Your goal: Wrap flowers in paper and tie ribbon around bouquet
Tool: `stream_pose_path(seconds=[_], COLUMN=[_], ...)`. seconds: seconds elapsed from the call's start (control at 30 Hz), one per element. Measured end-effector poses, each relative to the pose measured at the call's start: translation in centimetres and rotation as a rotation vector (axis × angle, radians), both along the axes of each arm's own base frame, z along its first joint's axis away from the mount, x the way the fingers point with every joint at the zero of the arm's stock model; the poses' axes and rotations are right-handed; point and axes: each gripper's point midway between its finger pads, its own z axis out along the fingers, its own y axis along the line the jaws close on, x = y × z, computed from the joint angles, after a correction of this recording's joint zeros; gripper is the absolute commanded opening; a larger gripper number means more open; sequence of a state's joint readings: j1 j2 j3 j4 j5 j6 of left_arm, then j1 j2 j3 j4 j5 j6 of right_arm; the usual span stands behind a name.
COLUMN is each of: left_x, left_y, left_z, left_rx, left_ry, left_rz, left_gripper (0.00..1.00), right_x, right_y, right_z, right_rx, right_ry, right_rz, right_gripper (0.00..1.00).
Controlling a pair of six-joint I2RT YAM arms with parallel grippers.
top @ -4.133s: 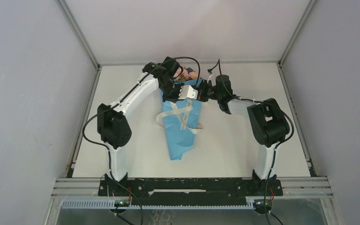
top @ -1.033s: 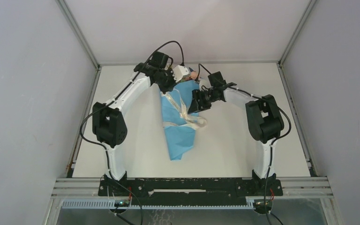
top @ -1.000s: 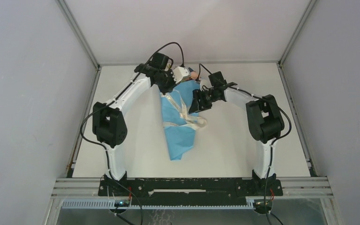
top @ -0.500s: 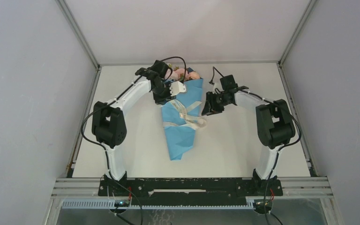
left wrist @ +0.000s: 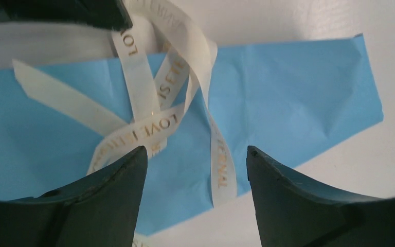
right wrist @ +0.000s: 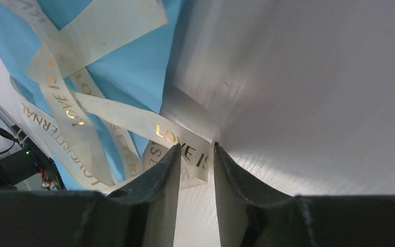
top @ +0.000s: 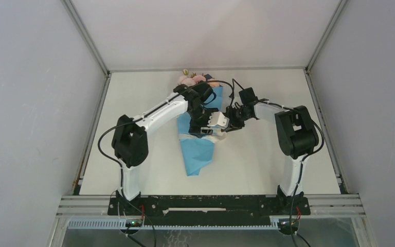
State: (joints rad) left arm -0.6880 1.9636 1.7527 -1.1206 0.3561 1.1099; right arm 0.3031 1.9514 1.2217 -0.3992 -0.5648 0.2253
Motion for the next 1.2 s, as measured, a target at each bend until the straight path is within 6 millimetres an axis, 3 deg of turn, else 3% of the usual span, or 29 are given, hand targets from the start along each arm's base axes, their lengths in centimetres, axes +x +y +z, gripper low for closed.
stream_pose_path(seconds=[0.17, 0.37, 0.5, 0.67, 0.8, 0.93, 0.97, 1.2], left_x=[0.3, 0.8, 0.2, -0.7, -0.6, -0.4, -0.2, 0.8], left_y=[-1.8, -2.7, -3.0, -3.1, -2.9, -2.5, -2.4, -1.8], left_z=[-1.3, -3.4, -4.8, -6.0, -6.8, -7.4, -7.5, -7.1], left_rx=[-0.042, -0.055, -0.040, -0.018, -0.002, 0.020, 0.025, 0.060], left_ry=[0.000, -0.020, -0.007, 0.001, -0.008, -0.023, -0.032, -0.067], left_rz=[-0.023, -0.038, -0.068, -0.101, -0.100, -0.096, -0.095, -0.045], left_gripper=[0.69, 0.65, 0.65, 0.55, 0.36, 0.04, 0.01, 0.00], right_x=[-0.3, -0.2, -0.3, -0.3, -0.2, -0.1, -0.1, -0.2], right_y=[0.2, 0.4, 0.3, 0.2, 0.1, 0.3, 0.3, 1.1], right_z=[-0.5, -0.2, -0.2, -0.1, 0.6, 1.9, 2.2, 3.8], right_rx=[0.019, 0.043, 0.050, 0.058, 0.063, 0.078, 0.083, 0.140], right_ry=[0.026, 0.029, 0.034, 0.035, 0.021, -0.009, -0.015, -0.030], right_rz=[-0.001, -0.002, -0.002, -0.004, -0.006, -0.002, -0.001, 0.019], right_gripper=[0.12, 0.00, 0.00, 0.00, 0.00, 0.00, 0.00, 0.00])
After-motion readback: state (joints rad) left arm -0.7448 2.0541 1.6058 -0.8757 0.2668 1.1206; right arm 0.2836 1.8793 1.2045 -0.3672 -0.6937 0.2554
